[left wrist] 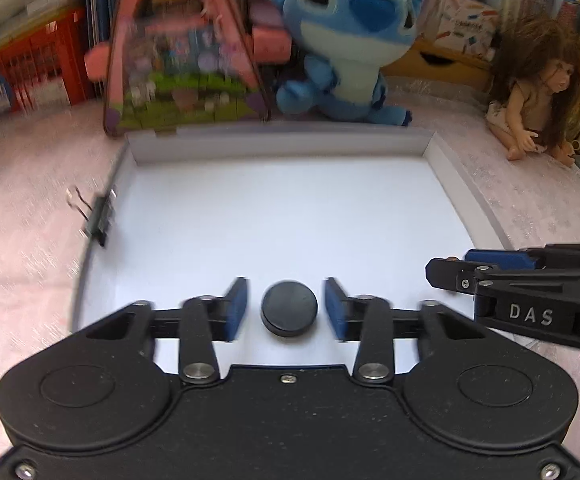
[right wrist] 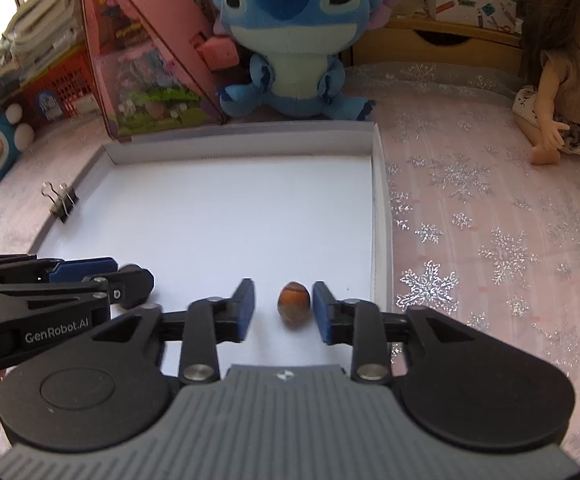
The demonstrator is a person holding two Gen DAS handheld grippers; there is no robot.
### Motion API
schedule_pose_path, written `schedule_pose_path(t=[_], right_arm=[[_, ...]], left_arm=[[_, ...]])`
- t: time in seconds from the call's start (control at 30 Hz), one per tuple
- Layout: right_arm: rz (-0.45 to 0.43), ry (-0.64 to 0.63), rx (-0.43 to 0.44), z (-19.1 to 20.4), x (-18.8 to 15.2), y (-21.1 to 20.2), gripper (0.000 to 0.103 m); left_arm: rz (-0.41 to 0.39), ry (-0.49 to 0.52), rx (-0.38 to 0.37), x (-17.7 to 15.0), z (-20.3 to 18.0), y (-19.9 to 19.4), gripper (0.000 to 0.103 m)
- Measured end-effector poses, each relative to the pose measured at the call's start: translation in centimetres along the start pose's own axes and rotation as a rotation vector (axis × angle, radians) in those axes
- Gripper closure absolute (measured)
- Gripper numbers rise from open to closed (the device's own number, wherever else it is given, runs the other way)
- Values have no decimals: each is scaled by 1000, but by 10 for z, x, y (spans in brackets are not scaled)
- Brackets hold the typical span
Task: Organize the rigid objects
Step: 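Open both grippers to drop the lid and walnut into the tray, then move both grippers back toward the remaining objects on the table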
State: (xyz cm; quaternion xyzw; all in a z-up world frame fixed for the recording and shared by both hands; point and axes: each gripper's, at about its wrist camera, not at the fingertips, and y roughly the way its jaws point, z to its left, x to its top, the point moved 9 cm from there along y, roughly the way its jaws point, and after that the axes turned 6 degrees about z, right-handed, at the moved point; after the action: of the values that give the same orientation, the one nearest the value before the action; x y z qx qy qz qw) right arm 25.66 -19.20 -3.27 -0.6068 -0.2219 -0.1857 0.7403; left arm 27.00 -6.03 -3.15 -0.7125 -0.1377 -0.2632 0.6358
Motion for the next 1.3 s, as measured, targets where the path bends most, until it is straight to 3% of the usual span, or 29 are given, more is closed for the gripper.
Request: schedule_pose_path(t=[0.2, 0.4, 0.57, 0.9, 1.3], right_arm=[[-91, -36, 4, 1, 0, -26, 28], [-188, -93, -7, 5, -13, -54, 18], [-242, -145, -37, 9, -32, -72, 16], [-266, -217, -57, 20, -78, -84, 14], [-242, -260, -64, 28, -120, -81, 14]], left_arm=[[-130, 93, 64, -5, -1, -37, 29], [-197, 111, 33, -25, -1, -67, 21], [-227, 98, 8, -50, 3, -83, 17], [-217, 47, -22, -103, 19, -97, 16], [-186, 48, -8, -142, 25, -99, 16]])
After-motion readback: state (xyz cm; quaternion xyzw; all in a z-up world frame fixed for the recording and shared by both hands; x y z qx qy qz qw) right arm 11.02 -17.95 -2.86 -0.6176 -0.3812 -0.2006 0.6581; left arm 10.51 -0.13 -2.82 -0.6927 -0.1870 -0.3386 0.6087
